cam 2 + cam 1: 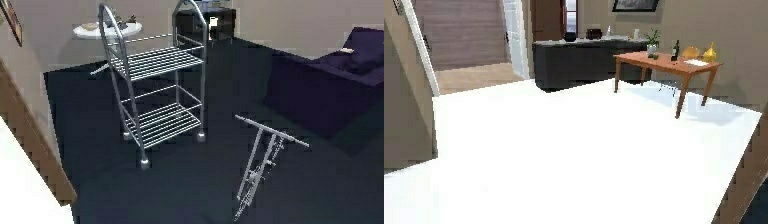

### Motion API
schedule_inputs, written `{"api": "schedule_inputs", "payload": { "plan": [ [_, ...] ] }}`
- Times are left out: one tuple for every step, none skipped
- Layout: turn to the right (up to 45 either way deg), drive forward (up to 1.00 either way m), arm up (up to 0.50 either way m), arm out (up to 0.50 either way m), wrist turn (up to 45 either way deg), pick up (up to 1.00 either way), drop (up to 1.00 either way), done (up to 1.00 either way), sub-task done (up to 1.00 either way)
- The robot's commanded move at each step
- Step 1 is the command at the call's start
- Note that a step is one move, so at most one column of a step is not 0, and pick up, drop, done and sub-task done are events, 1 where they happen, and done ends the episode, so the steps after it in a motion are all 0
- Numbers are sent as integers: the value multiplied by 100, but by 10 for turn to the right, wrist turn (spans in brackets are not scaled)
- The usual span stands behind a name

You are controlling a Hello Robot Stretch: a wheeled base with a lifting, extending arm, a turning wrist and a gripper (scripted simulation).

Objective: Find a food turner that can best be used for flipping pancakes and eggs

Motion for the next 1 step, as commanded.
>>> {"api": "schedule_inputs", "payload": {
  "plan": [
    [0, 100, 0, 0, 0, 0, 0, 0, 0]
  ]
}}
